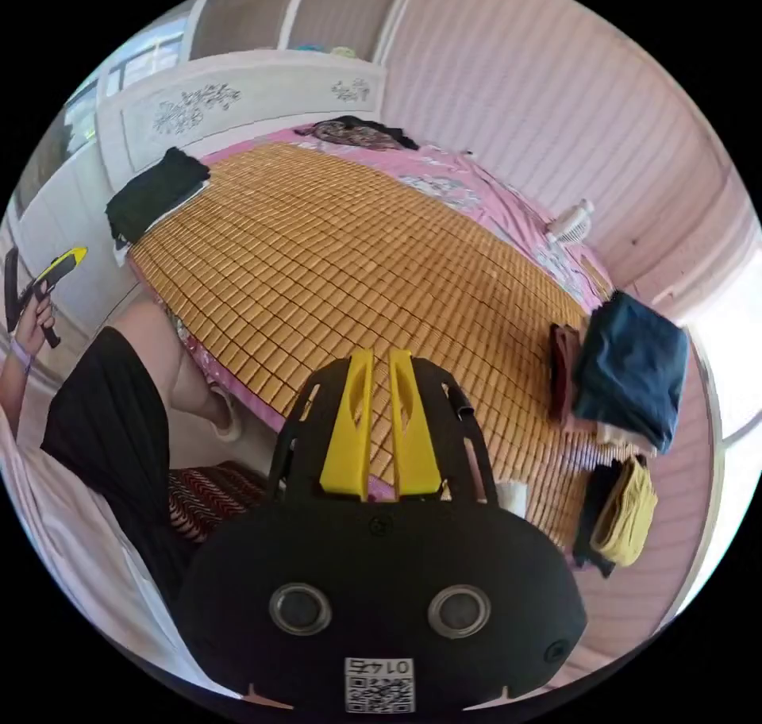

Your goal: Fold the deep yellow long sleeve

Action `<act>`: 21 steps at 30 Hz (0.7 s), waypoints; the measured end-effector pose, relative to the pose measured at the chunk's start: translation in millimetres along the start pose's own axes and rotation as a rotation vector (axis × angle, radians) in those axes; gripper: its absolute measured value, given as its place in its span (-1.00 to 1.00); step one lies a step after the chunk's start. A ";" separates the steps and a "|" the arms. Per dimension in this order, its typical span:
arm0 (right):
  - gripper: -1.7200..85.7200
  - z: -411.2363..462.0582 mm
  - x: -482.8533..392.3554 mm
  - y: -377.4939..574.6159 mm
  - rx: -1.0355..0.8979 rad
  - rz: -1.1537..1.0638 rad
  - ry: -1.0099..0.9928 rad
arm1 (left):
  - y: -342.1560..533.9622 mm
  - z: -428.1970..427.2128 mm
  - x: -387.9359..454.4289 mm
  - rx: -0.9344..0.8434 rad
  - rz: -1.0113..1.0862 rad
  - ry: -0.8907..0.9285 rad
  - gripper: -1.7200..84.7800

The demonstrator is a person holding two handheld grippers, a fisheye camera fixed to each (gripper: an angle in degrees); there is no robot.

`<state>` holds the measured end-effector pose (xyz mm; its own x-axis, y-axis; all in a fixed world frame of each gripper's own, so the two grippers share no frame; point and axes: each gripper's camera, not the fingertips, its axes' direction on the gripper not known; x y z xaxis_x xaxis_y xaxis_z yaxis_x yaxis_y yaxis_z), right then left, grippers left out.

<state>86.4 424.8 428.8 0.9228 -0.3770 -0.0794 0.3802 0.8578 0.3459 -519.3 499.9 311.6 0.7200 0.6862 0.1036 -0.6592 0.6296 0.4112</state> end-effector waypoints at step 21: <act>-0.76 -100.6 283.4 354.6 0.166 0.857 0.162 | -115.1 269.1 519.2 -0.226 0.805 0.787 -0.76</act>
<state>489.0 657.3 434.9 0.8884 0.4365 0.1422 -0.4479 0.7561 0.4771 -11.3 685.7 561.8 -0.2107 0.9069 -0.3649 -0.9481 -0.0987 0.3021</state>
